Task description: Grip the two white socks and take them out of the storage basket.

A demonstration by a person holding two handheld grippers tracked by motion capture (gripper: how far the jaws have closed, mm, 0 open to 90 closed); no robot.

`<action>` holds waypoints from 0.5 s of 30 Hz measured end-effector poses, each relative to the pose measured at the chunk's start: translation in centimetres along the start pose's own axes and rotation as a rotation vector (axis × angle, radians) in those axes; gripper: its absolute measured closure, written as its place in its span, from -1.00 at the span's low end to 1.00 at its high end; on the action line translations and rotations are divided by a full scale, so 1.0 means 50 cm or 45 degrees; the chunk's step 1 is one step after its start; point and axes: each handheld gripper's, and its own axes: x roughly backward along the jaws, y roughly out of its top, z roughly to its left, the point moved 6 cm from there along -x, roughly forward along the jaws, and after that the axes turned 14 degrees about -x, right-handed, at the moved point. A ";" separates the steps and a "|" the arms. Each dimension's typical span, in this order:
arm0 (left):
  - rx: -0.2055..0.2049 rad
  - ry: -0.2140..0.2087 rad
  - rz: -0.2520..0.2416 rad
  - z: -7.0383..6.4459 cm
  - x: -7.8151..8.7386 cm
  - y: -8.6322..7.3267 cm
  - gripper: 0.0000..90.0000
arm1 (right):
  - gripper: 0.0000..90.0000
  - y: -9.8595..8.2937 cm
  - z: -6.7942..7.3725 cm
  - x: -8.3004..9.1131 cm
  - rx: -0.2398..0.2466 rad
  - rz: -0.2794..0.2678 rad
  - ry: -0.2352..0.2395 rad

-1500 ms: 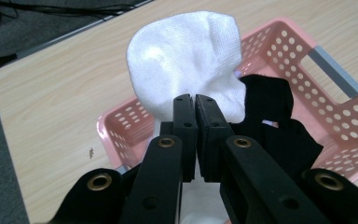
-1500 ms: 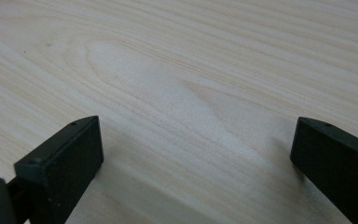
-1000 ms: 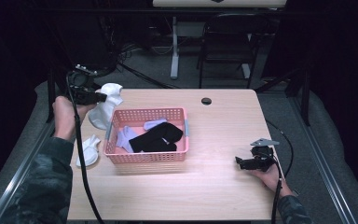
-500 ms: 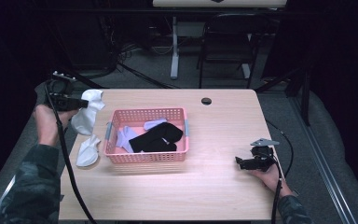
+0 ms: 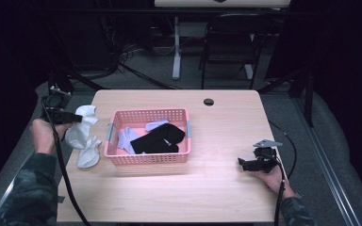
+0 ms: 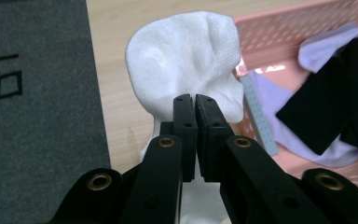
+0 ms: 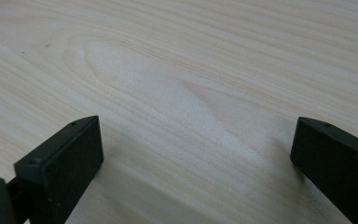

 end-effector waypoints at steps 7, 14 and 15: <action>0.042 -0.045 0.062 -0.006 -0.065 -0.029 0.95 | -0.97 0.000 0.000 0.000 -0.002 -0.002 -0.002; 0.063 -0.091 0.182 -0.019 -0.142 -0.056 0.94 | -0.96 0.000 0.000 0.000 -0.004 -0.004 -0.007; 0.062 -0.092 0.183 -0.020 -0.148 -0.059 0.93 | -0.97 0.000 0.000 0.000 -0.002 -0.001 -0.003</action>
